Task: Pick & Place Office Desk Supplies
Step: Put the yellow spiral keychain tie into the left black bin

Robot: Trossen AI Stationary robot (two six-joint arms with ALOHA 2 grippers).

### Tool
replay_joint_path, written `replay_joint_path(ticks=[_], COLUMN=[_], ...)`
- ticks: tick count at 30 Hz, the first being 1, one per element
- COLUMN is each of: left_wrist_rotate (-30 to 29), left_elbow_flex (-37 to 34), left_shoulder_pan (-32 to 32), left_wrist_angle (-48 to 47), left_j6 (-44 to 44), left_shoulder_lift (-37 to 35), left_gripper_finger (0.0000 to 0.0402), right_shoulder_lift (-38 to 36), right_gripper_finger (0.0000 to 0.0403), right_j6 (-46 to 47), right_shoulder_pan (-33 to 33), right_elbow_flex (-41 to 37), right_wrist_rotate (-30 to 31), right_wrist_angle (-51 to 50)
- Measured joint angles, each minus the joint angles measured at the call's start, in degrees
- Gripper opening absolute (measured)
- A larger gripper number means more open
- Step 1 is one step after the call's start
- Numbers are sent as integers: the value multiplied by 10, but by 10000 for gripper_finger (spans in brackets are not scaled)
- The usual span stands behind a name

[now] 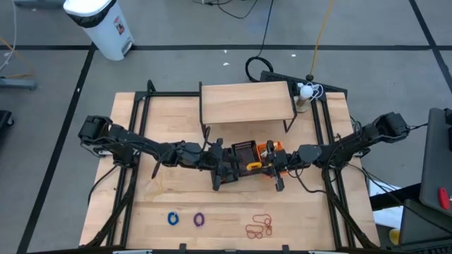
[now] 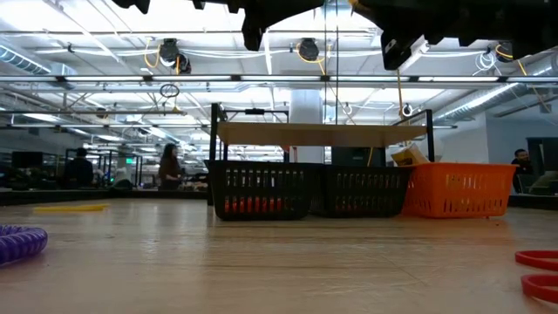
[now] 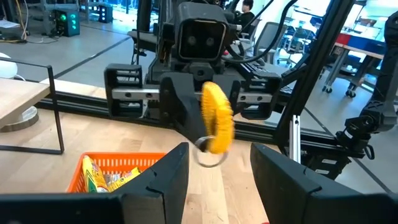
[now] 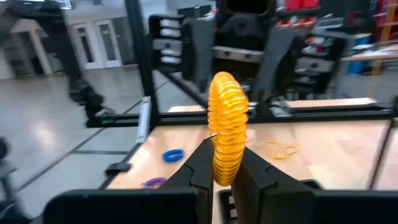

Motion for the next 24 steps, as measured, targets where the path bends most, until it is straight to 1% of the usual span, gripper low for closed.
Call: replay_joint_path(ticks=[1,3,5,8,10,12,15,19,22,24], left_wrist_rotate=[0,0,1,4,5,5,5,9,10,11], left_elbow_flex=[0,0,0,0,0,0,0,0,0,0], left_shoulder_pan=[0,0,0,0,0,0,0,0,0,0], left_wrist_angle=[0,0,0,0,0,0,1,2,-5,-10], left_j6=[0,0,0,0,0,0,0,0,0,0], left_shoulder_lift=[0,0,0,0,0,0,0,0,0,0], left_gripper_finger=[170,170,170,170,170,170,170,170,170,170], right_shoulder_lift=[0,0,0,0,0,4,21,57,80,84], right_gripper_finger=[21,21,21,21,21,21,21,21,21,21], right_j6=[3,3,5,9,10,6,-4,-15,-17,-17], right_shoulder_pan=[-2,-1,-2,-1,-3,-1,0,3,2,0], right_elbow_flex=[0,0,0,0,9,18,41,69,79,79], right_wrist_rotate=[-1,23,20,38,17,24,-2,12,51,58], right_wrist_angle=[0,0,-1,0,-23,-28,-42,-56,-61,-62])
